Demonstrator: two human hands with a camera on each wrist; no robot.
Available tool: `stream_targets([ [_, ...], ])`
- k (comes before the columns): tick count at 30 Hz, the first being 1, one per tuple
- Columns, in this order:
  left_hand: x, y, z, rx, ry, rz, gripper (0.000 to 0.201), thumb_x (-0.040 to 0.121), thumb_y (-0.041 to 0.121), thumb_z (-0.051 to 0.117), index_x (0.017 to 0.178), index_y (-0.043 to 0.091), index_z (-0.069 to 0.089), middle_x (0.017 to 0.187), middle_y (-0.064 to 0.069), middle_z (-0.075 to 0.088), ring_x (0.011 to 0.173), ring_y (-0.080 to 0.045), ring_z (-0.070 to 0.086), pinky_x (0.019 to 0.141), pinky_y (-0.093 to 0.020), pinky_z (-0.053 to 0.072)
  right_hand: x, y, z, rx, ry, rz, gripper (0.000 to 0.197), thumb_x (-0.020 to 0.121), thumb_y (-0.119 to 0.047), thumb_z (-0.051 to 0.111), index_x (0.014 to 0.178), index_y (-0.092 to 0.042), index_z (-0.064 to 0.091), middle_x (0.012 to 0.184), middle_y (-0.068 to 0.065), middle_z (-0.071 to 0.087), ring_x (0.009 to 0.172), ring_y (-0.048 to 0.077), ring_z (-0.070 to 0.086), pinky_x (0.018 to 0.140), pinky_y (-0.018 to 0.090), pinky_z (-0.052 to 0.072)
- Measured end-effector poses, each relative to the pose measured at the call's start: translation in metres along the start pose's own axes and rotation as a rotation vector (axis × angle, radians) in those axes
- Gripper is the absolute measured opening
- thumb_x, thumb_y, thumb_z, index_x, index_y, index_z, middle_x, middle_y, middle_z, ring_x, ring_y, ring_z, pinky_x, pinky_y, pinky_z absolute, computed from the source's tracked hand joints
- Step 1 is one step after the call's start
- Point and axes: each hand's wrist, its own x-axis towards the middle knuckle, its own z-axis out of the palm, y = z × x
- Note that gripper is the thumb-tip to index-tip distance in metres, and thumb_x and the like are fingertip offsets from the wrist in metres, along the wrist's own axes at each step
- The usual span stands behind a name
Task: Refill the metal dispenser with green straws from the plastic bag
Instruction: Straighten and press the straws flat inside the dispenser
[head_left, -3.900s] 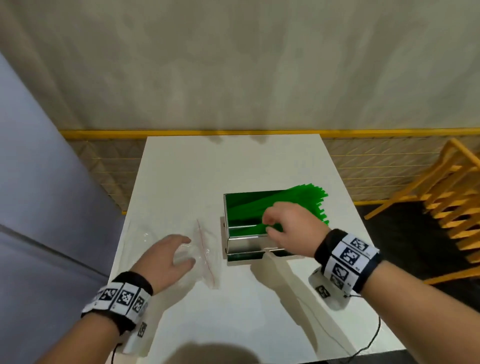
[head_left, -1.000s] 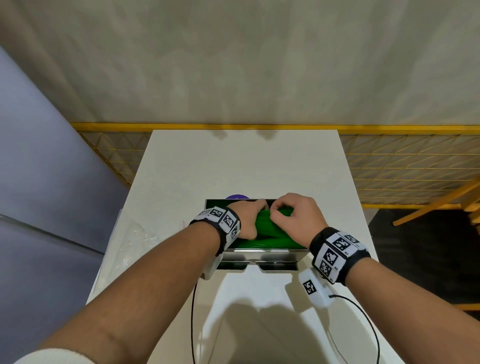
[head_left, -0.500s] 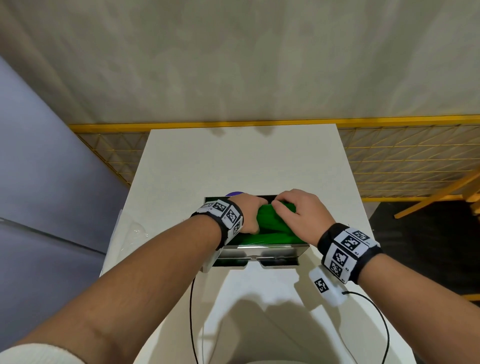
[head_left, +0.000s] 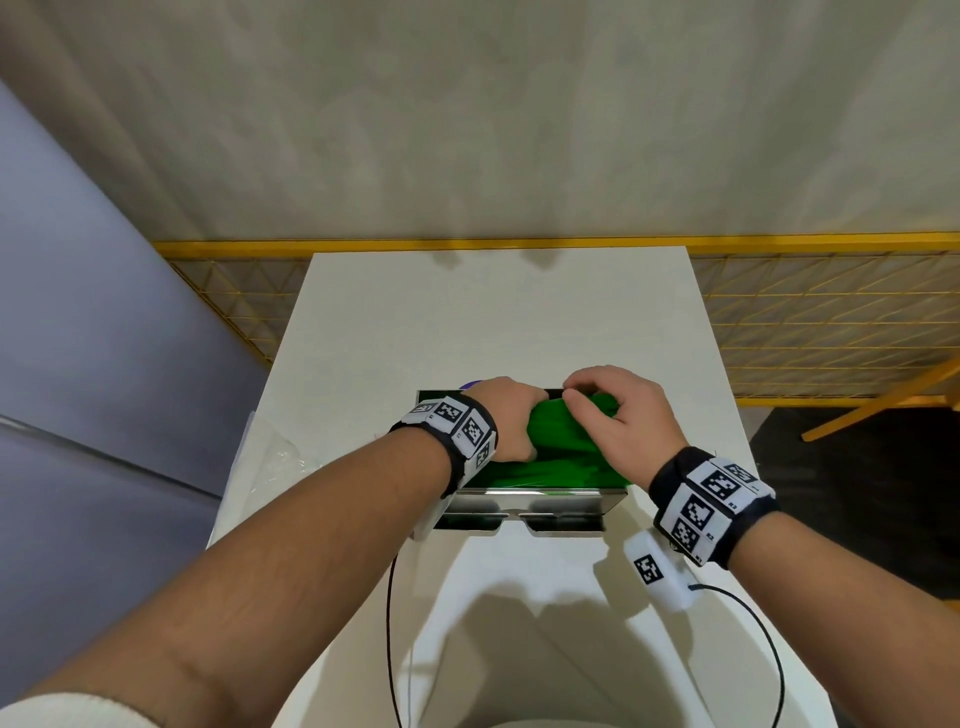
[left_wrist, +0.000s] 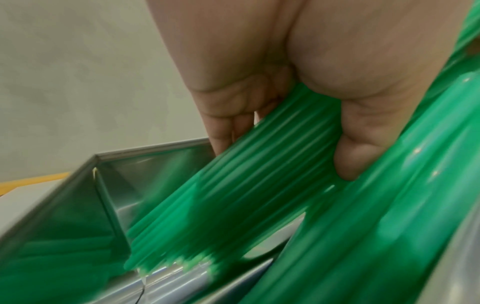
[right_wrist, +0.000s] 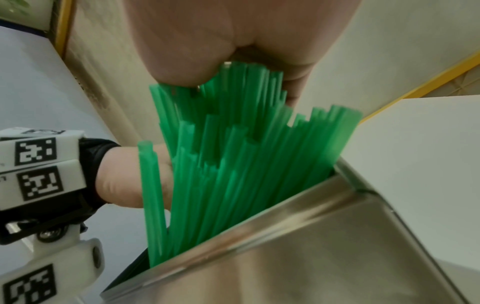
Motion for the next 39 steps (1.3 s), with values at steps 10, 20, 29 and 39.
stream_targets([
  [10,0.002,0.011,-0.008,0.035,0.039,-0.006,0.03,0.074,0.034,0.074,0.101,0.023,0.067,0.08,0.002,0.068,0.073,-0.019,0.066,0.068,-0.033,0.059,-0.006,-0.003,-0.004,0.004,0.002,-0.088,0.03,0.087,-0.046,0.06,0.091,-0.02,0.074,0.089,-0.01,0.068,0.088,0.009,0.064,0.081,0.035,0.053],
  [20,0.004,0.023,-0.004,0.121,0.122,0.004,0.023,0.078,0.036,0.07,0.092,0.02,0.06,0.08,0.0,0.064,0.075,-0.022,0.062,0.063,-0.029,0.05,-0.006,0.01,-0.009,0.084,0.067,0.045,0.028,0.079,-0.046,0.062,0.087,-0.022,0.073,0.09,-0.009,0.069,0.09,0.009,0.064,0.084,0.037,0.054],
  [29,0.004,0.038,-0.002,0.058,0.203,-0.004,0.03,0.08,0.034,0.07,0.092,0.017,0.048,0.077,0.0,0.053,0.075,-0.023,0.057,0.059,-0.029,0.04,0.004,0.007,-0.022,0.243,0.121,0.11,0.003,0.082,-0.017,0.073,0.082,-0.015,0.075,0.082,0.001,0.073,0.084,0.018,0.067,0.078,0.034,0.056],
  [39,0.001,0.045,-0.006,0.036,0.18,0.01,0.031,0.081,0.031,0.072,0.094,0.017,0.048,0.079,0.0,0.052,0.077,-0.025,0.058,0.065,-0.032,0.05,0.0,0.015,-0.024,0.224,0.155,0.084,0.01,0.084,-0.007,0.075,0.081,-0.017,0.075,0.081,-0.005,0.073,0.082,0.017,0.068,0.074,0.027,0.056],
])
